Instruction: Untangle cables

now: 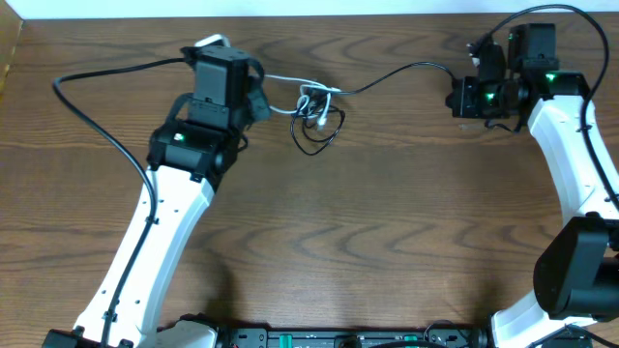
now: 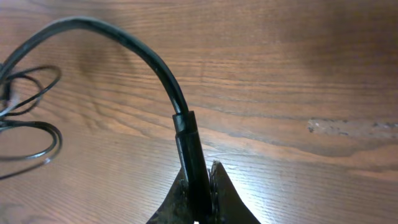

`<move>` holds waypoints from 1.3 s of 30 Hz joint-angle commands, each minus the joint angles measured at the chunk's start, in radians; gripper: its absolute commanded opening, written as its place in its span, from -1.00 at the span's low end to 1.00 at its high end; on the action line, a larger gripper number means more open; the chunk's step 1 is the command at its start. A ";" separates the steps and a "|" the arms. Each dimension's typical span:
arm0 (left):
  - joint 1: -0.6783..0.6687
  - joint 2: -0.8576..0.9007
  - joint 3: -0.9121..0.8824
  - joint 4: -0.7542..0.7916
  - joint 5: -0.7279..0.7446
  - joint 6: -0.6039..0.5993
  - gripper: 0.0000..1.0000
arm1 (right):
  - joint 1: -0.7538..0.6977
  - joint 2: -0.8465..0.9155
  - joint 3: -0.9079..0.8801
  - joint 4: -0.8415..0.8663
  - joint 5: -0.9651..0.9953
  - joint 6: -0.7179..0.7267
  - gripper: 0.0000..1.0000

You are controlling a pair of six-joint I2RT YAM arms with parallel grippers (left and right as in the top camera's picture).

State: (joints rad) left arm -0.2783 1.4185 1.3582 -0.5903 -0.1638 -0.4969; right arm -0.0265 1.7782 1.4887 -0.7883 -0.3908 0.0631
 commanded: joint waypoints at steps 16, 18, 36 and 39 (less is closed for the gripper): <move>0.122 -0.003 0.034 -0.017 -0.230 -0.020 -0.84 | -0.050 -0.026 -0.005 -0.076 0.231 -0.018 -0.98; 0.168 -0.003 0.034 -0.019 -0.230 -0.020 -0.85 | -0.074 -0.026 -0.005 -0.080 0.232 -0.015 -0.98; 0.325 -0.008 0.034 -0.014 0.035 -0.130 -0.84 | -0.199 -0.026 -0.005 -0.124 0.227 0.011 -0.98; 0.288 -0.008 0.034 -0.006 0.101 -0.130 -0.84 | -0.176 -0.026 -0.006 -0.126 0.225 0.011 -0.98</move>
State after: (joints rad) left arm 0.0463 1.4185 1.3586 -0.6022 -0.1753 -0.6106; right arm -0.2321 1.7779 1.4883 -0.9115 -0.1631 0.0612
